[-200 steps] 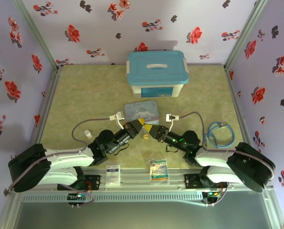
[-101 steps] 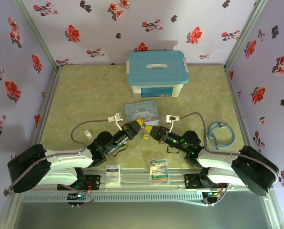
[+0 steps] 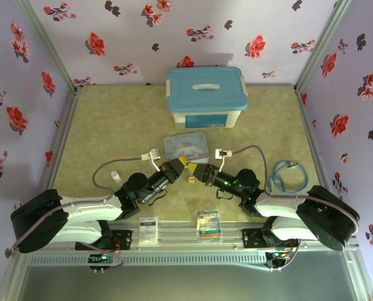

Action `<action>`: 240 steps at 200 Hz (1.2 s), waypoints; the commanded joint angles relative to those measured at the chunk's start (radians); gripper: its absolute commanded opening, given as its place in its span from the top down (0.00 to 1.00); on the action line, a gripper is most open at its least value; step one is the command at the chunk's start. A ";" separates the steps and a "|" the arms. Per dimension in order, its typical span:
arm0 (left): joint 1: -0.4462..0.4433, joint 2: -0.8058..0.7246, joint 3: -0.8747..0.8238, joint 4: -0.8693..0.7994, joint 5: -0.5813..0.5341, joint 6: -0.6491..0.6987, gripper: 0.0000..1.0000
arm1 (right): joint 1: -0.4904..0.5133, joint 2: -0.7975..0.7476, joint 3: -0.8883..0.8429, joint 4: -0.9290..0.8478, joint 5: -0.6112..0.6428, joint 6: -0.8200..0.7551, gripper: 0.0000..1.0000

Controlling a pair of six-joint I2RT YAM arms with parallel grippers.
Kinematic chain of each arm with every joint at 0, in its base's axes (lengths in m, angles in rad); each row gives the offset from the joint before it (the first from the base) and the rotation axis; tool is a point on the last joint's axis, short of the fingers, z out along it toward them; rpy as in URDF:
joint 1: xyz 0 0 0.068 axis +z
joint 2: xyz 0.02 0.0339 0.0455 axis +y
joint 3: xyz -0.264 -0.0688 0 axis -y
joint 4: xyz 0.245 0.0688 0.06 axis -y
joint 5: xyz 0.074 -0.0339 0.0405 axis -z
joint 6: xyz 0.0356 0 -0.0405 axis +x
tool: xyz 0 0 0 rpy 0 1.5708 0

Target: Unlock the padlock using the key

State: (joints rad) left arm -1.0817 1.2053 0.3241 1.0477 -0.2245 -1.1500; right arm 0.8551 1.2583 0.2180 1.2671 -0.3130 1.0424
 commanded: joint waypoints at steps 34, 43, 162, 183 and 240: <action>0.005 -0.003 -0.006 0.029 -0.019 0.003 1.00 | -0.007 0.051 0.027 0.118 -0.037 0.020 0.77; 0.005 -0.003 -0.005 0.025 -0.019 0.001 1.00 | -0.008 0.046 0.025 0.118 -0.037 0.018 0.79; 0.020 -0.020 -0.061 0.012 -0.065 -0.021 1.00 | -0.012 0.037 -0.001 0.101 -0.014 0.011 1.00; 0.038 -0.039 -0.074 -0.017 -0.067 0.006 0.83 | -0.013 0.030 -0.019 0.062 -0.003 0.005 1.00; 0.044 -0.189 0.062 -0.523 -0.084 0.149 0.30 | -0.013 -0.169 0.012 -0.556 0.143 -0.137 1.00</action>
State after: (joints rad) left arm -1.0439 1.0431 0.3153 0.7662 -0.2745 -1.0702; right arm 0.8486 1.1717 0.2085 1.0348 -0.2691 0.9985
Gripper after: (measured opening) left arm 0.665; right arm 0.050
